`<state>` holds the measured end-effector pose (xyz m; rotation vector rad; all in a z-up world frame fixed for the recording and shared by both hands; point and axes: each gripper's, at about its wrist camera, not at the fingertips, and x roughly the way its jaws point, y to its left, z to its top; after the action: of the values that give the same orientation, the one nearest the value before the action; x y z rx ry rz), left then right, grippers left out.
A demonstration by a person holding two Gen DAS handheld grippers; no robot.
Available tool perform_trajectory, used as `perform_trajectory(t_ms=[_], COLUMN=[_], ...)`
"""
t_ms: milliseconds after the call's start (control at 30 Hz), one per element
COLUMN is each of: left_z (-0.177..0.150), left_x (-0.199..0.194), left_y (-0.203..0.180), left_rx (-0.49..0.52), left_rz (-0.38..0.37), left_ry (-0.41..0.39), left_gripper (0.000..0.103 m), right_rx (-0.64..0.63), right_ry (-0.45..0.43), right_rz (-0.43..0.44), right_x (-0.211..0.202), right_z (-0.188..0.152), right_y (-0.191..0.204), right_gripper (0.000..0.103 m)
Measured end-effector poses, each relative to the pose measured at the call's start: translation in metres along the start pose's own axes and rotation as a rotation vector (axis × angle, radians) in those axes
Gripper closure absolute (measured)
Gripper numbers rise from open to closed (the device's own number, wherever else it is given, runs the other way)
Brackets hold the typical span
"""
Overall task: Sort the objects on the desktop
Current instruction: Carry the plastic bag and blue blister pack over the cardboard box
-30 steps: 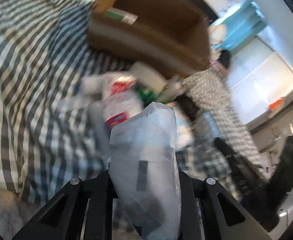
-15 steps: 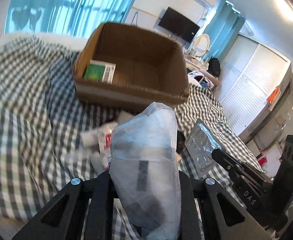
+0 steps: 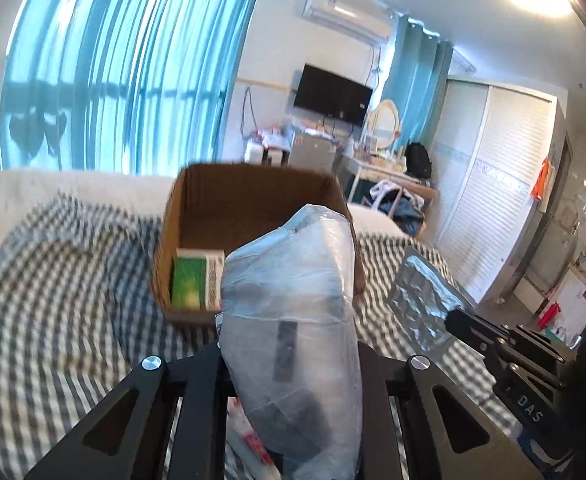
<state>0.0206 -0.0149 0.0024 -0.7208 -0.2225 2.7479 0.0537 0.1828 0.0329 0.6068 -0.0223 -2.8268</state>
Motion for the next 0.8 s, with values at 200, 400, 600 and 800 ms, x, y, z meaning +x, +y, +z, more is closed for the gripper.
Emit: perform_trajectory(t_ms=[200, 400, 600, 800], left_z=[0.036, 0.068, 0.094, 0.106], left_x=[-0.005, -0.001, 0.021, 0.055], left_y=[0.002, 0.000, -0.006, -0.006], left_rx=[0.050, 0.113, 0.167, 0.178], left_rz=[0.025, 0.033, 0.036, 0.055], left_ry=[-0.074, -0.125, -0.143, -0.147], left_gripper=[0.087, 0.087, 0.087, 0.087], right_rx=[-0.014, -0.051, -0.068, -0.071], right_ry=[-0.055, -0.113, -0.145, -0.153], right_rz=[0.022, 0.016, 0.009, -0.008], right_x=[0.006, 0.022, 0.040, 0.067], right_z=[0.034, 0.064, 0.085, 0.099], right_y=[0.006, 0.015, 0.014, 0.001], right_gripper=[0.098, 0.098, 0.098, 0.098])
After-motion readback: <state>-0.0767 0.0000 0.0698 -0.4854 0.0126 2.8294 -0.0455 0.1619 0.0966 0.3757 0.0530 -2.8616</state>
